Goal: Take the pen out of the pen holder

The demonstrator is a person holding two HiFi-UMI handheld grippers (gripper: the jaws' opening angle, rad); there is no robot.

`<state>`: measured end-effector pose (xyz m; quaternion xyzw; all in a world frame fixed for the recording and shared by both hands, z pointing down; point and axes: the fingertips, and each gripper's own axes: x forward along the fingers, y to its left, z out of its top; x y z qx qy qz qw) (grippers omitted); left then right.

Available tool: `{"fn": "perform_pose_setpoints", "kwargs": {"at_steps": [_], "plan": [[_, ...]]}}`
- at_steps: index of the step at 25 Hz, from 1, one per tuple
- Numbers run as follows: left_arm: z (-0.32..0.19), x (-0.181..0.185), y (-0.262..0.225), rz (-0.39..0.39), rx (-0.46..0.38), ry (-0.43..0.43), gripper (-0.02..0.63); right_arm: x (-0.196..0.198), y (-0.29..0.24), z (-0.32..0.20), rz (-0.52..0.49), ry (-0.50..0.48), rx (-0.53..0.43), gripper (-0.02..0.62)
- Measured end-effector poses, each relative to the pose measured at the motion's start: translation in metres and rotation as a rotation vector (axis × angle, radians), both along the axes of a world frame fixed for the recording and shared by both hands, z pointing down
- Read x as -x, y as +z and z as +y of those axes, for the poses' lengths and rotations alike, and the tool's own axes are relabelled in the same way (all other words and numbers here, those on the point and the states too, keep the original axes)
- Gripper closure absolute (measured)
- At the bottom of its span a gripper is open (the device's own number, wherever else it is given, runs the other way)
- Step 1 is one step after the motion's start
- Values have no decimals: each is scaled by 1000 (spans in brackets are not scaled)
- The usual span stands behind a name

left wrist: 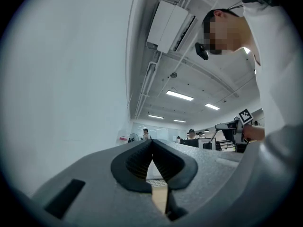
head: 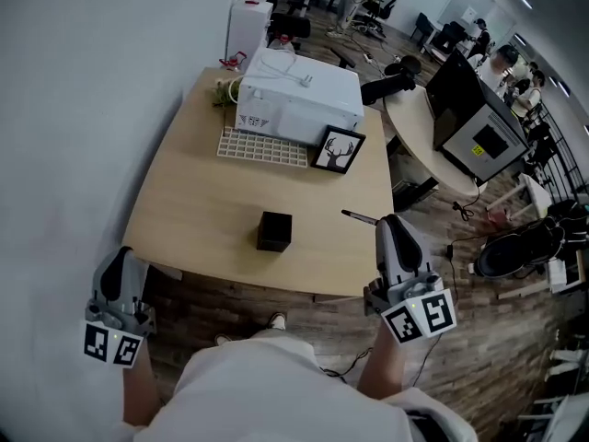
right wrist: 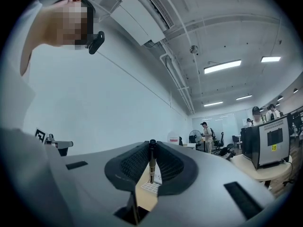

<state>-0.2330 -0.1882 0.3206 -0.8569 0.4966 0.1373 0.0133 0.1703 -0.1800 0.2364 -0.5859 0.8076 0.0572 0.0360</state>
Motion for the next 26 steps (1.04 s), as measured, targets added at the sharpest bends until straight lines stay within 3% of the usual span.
{"fn": "perform_pose_setpoints", "kwargs": {"at_steps": [11, 26], "plan": [[-20, -50, 7, 4, 21, 54, 592, -27, 8, -7, 37, -6, 28, 545], [-4, -53, 12, -10, 48, -57, 592, -16, 21, -40, 13, -157, 47, 545]]}}
